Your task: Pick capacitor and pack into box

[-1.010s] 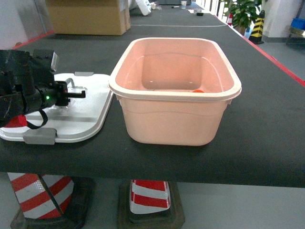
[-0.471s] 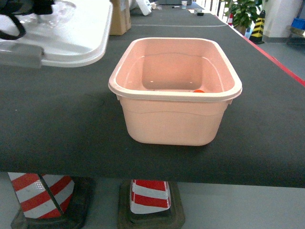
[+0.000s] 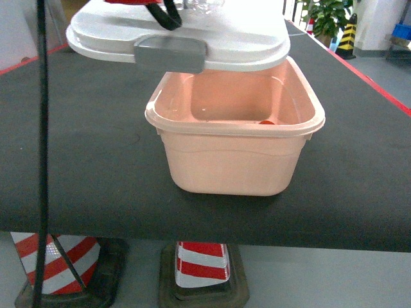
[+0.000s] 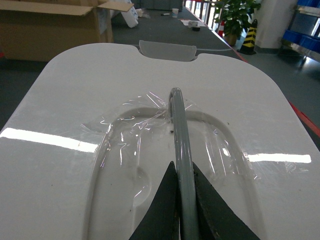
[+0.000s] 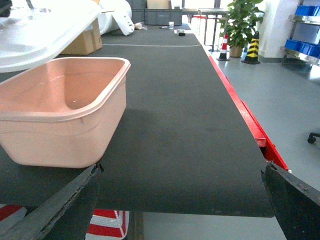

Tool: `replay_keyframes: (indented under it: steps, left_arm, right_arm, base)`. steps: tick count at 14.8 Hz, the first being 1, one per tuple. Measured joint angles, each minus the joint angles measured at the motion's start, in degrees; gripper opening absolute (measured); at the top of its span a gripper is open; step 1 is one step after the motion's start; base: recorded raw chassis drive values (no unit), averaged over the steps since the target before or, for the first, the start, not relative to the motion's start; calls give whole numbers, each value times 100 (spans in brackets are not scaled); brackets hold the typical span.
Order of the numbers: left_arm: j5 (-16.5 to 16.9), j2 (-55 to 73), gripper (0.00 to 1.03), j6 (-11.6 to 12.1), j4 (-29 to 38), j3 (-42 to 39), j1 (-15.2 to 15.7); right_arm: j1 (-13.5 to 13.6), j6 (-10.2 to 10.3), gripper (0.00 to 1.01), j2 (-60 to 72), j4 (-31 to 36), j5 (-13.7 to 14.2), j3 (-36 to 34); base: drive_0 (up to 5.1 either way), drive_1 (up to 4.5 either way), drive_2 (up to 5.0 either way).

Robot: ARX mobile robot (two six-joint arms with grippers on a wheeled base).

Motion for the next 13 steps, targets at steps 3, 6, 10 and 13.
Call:
replay_keyframes:
  steps: [3,6,10,13]
  left_arm:
    - [-192,496,2,-214,-284,437,-275]
    - [-186,979,2,-614,-573,820,-356]
    - [-74,1283,2,-890,-881,1071,-369]
    - [13,1335,2,-916,-1073,1082,-387]
  right_arm:
    - [0,0,98,0,-2,0,0]
    - [0,0,98,0,0,0,0]
    - [0,0,98,0,-2,0,0]
    - [0,0,98,0,-2,0,0]
  base:
    - [0,0,0]
    - [0,0,0]
    - [0,0,0]
    - [0,0,0]
